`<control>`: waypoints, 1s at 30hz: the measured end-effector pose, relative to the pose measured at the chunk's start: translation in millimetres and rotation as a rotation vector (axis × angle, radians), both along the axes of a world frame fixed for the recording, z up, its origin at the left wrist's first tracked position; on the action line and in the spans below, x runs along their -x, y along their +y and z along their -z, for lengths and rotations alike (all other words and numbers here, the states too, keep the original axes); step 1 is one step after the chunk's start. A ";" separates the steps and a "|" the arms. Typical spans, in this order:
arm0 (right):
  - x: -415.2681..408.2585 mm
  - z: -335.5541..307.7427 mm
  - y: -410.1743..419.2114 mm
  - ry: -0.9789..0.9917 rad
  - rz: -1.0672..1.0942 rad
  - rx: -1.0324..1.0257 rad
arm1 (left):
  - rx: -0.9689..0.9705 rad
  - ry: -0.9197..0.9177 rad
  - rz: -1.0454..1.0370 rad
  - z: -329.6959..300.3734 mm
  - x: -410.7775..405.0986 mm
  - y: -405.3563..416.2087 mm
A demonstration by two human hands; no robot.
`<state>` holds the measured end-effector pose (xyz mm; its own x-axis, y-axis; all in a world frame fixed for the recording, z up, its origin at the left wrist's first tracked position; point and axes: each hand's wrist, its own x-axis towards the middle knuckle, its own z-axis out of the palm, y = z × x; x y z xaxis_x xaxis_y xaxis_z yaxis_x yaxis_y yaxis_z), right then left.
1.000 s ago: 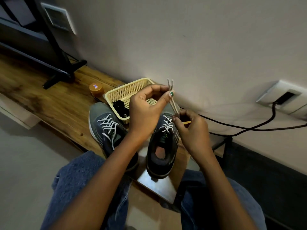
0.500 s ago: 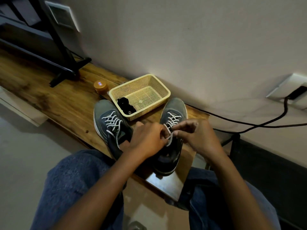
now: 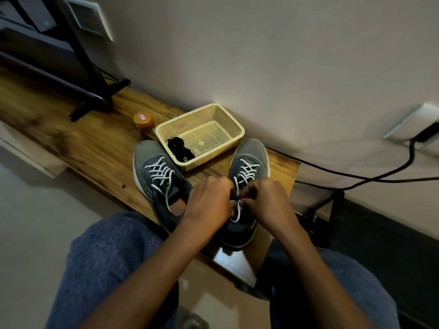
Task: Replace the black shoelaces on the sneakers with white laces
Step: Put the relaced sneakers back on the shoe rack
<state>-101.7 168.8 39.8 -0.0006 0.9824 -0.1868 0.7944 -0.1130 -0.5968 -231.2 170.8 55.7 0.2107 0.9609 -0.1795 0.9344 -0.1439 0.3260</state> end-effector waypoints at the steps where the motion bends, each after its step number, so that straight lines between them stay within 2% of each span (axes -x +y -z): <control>1: 2.8 2.5 -0.2 -0.037 -0.022 -0.013 | 0.017 0.000 0.003 -0.3 0.1 -1.5; 5: 6.0 6.6 1.1 -0.202 -0.146 0.019 | 0.086 0.063 0.086 1.4 -3.9 -7.2; 10: -4.8 7.6 1.5 -0.145 -0.188 0.119 | 0.210 -0.018 0.063 8.7 0.6 -4.4; 14: -0.2 14.7 -7.8 -0.210 -0.255 0.109 | 0.188 -0.106 -0.001 9.7 7.9 -6.9; 16: 1.2 14.2 -13.8 -0.205 -0.213 0.041 | 0.127 -0.174 -0.045 8.1 10.8 -11.6; 20: 1.5 14.1 -36.9 0.027 0.115 -0.166 | -0.066 -0.373 -0.143 14.3 14.6 -28.7; 22: 2.8 16.0 -53.1 0.051 0.195 -0.266 | -0.187 -0.317 -0.170 15.6 17.1 -43.0; 24: 6.8 21.2 -66.1 0.012 0.149 -0.277 | -0.237 -0.216 -0.217 20.2 19.8 -55.2; 28: 26.4 21.6 -86.1 -0.121 -0.070 -0.180 | -0.115 -0.020 -0.316 30.0 31.1 -68.1; 30: 34.4 24.9 -89.5 -0.203 -0.118 -0.113 | -0.025 -0.006 -0.345 32.8 32.5 -68.1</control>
